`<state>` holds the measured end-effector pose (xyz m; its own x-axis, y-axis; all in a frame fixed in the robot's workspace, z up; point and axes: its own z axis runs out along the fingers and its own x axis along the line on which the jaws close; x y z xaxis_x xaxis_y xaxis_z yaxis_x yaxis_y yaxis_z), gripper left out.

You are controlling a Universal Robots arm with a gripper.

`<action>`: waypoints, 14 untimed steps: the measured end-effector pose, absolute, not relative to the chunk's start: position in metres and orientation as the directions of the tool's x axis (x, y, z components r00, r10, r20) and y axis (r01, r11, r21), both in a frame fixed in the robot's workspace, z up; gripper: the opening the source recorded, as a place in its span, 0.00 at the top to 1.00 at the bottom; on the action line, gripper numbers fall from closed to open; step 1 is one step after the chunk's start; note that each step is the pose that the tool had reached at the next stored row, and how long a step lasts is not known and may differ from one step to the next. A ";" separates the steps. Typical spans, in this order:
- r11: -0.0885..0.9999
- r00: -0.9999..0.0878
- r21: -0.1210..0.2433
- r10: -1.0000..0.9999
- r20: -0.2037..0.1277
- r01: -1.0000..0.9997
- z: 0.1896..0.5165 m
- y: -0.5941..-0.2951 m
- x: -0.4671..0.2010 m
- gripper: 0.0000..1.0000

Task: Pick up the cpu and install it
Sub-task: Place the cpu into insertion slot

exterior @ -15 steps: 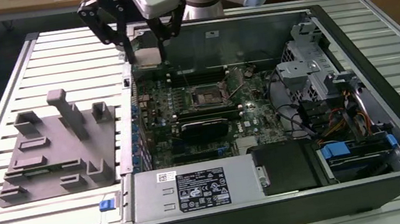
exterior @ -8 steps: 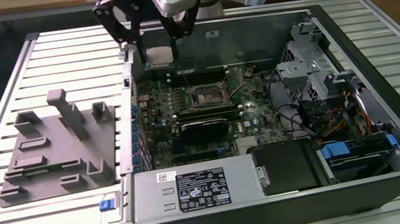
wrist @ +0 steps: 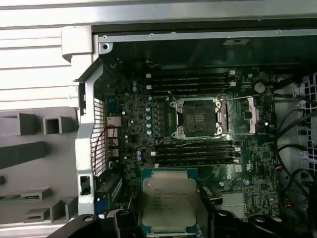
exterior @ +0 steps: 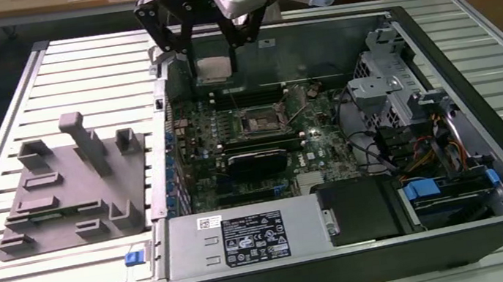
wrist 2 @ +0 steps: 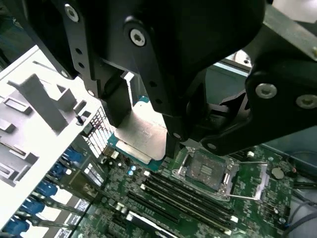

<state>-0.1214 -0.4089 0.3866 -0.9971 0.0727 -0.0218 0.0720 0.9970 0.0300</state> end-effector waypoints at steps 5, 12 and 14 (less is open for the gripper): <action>0.996 -0.996 0.029 0.082 -0.022 0.082 0.386 -0.409 -0.115 0.47; 0.983 -0.983 0.029 0.184 -0.023 0.184 0.385 -0.409 -0.115 0.47; 0.977 -0.977 0.029 0.213 -0.023 0.212 0.385 -0.409 -0.115 0.47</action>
<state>-0.1148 -0.4086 0.3851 -0.9768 0.2129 -0.0226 0.2122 0.9768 0.0292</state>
